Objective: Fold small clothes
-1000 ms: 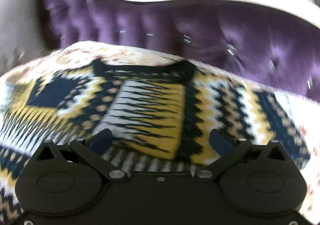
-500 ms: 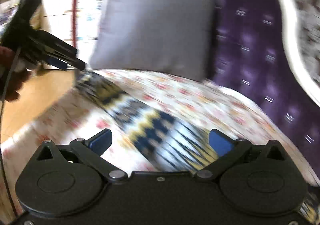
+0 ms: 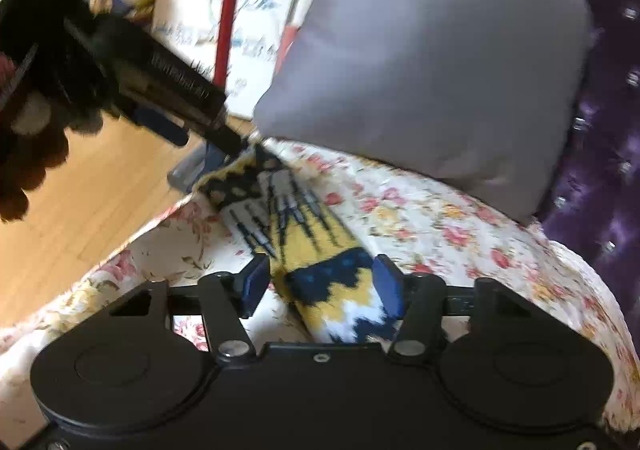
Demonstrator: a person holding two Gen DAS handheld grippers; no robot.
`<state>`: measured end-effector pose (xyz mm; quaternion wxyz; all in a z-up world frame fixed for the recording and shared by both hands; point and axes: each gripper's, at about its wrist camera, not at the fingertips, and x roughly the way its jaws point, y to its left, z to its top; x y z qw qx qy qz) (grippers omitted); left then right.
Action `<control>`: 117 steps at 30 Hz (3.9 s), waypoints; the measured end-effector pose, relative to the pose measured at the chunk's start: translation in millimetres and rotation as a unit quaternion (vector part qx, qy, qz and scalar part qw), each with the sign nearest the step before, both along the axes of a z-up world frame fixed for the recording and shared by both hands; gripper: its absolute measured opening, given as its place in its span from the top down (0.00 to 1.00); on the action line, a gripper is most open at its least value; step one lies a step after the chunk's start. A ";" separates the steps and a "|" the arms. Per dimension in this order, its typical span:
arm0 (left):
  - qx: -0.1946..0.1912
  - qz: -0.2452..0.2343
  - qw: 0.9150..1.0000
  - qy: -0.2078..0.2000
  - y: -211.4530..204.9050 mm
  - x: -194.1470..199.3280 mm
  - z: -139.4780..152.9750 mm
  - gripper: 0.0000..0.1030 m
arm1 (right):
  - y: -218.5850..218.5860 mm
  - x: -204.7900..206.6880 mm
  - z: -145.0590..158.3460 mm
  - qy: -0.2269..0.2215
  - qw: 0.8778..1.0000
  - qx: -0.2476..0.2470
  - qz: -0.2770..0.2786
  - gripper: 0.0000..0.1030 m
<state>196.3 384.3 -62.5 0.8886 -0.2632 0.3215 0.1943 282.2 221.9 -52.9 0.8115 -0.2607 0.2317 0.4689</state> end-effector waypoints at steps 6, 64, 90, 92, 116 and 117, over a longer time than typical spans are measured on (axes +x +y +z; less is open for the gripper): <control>-0.002 0.000 1.000 -0.014 -4.3 -4.1 8.3 0.43 | -7.1 12.4 -1.9 0.027 0.999 0.015 -0.026 0.86; 0.037 -0.296 0.954 -0.006 -266.2 70.1 -23.2 0.36 | -424.3 -79.3 58.4 0.121 0.791 0.243 -0.548 0.88; 0.038 -0.309 0.950 -0.024 -270.2 68.3 -26.0 0.19 | -516.2 -125.5 -13.5 0.233 0.715 0.273 -0.600 0.33; 0.033 -0.309 0.950 -0.028 -269.9 68.1 -25.2 0.18 | -515.0 -126.0 -14.4 0.236 0.718 0.280 -0.592 0.32; 0.077 -0.263 0.958 -0.090 -261.0 55.7 -2.5 0.18 | -445.6 17.8 209.0 0.041 0.886 0.217 -0.406 0.88; 0.076 -0.265 0.957 -0.086 -261.4 56.6 -3.2 0.18 | -444.2 19.5 211.3 0.051 0.888 0.219 -0.401 0.88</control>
